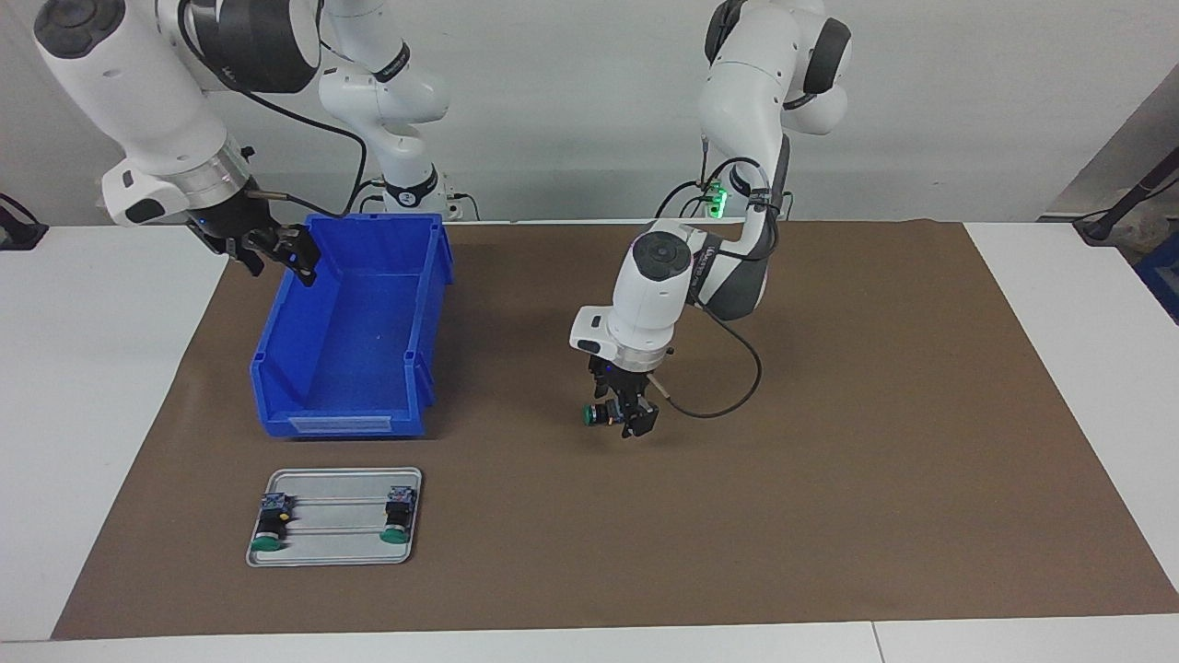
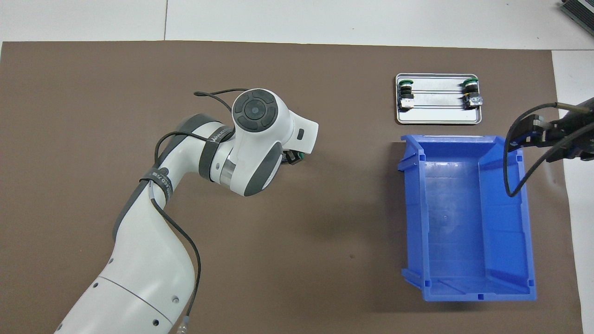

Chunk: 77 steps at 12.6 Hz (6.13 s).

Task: Place and press button with both arms

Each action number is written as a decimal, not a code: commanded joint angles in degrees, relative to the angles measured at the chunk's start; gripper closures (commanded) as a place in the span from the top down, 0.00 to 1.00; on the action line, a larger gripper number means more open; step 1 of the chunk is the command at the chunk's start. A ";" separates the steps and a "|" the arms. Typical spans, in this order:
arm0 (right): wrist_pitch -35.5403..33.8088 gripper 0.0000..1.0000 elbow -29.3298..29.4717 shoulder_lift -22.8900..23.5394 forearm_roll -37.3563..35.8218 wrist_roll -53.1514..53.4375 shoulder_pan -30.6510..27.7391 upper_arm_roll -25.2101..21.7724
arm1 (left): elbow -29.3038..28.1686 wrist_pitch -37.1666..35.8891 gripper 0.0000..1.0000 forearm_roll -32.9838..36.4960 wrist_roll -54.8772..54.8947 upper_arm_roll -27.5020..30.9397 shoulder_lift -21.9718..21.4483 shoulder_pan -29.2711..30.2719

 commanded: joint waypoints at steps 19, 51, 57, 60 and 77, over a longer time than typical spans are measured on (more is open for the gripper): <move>-1.97 0.97 0.07 -4.23 -0.33 -12.38 4.73 -11.28 | -4.21 -4.22 0.00 1.12 -1.58 1.38 -7.72 1.96; -2.24 1.00 -0.46 -4.41 0.29 -12.38 4.91 -10.22 | -54.67 -3.45 0.00 -138.50 133.03 0.77 -26.12 12.52; -2.24 1.00 -0.46 -4.41 0.29 -12.38 4.91 -10.22 | -60.90 -10.84 0.00 -140.82 140.80 0.77 -26.02 12.43; -2.24 1.00 -0.46 -4.41 0.29 -12.38 4.91 -10.22 | -61.61 -10.84 0.00 -140.82 142.30 0.77 -25.93 12.43; -2.24 1.00 -0.46 -4.41 0.29 -12.38 4.91 -10.22 | -62.31 -7.15 1.00 -140.21 141.51 0.77 -25.76 11.47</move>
